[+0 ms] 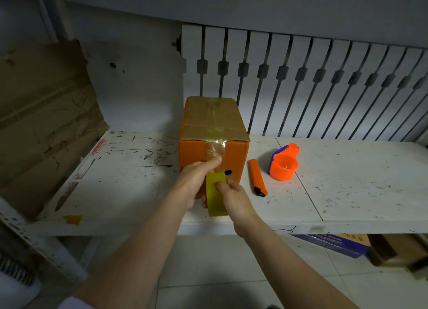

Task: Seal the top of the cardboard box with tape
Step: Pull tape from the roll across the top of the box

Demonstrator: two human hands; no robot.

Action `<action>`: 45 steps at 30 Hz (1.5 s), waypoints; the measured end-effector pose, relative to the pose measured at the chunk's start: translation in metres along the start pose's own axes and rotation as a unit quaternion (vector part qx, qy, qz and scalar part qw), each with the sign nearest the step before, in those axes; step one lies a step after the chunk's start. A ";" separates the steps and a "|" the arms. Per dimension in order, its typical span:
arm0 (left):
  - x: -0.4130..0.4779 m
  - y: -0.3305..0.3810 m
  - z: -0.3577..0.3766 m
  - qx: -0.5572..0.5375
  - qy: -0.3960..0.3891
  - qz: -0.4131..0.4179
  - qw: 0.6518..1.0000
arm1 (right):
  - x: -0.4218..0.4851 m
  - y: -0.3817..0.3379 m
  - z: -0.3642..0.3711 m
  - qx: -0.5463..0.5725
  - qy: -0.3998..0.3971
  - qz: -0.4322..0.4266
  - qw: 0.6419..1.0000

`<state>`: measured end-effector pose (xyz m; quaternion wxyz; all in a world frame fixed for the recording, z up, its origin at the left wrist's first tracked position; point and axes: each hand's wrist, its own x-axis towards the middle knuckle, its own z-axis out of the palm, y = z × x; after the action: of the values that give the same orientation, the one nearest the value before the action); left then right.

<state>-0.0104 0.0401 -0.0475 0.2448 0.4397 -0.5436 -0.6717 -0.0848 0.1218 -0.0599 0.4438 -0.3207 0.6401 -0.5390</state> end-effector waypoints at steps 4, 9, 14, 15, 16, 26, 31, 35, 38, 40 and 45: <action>0.002 -0.010 0.002 -0.013 0.021 -0.017 1.000 | 0.005 0.004 0.003 -0.013 0.010 -0.012 1.000; 0.001 -0.018 0.009 -0.117 0.085 -0.039 0.989 | 0.009 0.003 0.004 -0.115 0.031 0.008 0.993; 0.001 -0.021 0.007 -0.116 0.044 -0.018 0.992 | 0.024 -0.024 -0.011 -0.470 0.301 -0.246 0.793; -0.001 -0.020 0.007 -0.128 0.023 -0.015 0.991 | 0.032 -0.032 -0.014 -0.487 0.279 -0.282 0.778; -0.003 -0.020 0.007 -0.139 0.007 -0.013 0.990 | 0.042 -0.038 -0.018 -0.518 0.228 -0.294 0.770; -0.001 -0.016 0.004 -0.103 -0.022 -0.061 0.993 | 0.077 -0.031 -0.026 -0.502 0.163 -0.313 0.790; 0.002 -0.023 0.008 -0.090 -0.017 -0.090 0.992 | 0.078 -0.031 -0.027 -0.501 0.167 -0.315 0.788; 0.004 -0.033 0.011 -0.107 0.008 -0.060 0.992 | 0.073 -0.033 -0.033 -0.401 0.134 -0.338 0.841; 0.000 -0.040 0.011 -0.112 0.002 -0.066 0.992 | 0.066 -0.022 -0.052 -0.205 0.270 -0.294 0.894; -0.001 -0.042 0.010 -0.110 -0.004 -0.070 0.991 | 0.070 -0.001 -0.074 -0.225 0.352 -0.194 0.887; 0.002 -0.037 0.007 -0.115 -0.006 -0.056 0.992 | 0.097 0.050 -0.099 -0.430 0.276 -0.015 0.859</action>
<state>-0.0119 0.0528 -0.0826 0.2528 0.4344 -0.4384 -0.7451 -0.2106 0.0867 -0.1281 0.0589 -0.3269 0.8997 -0.2832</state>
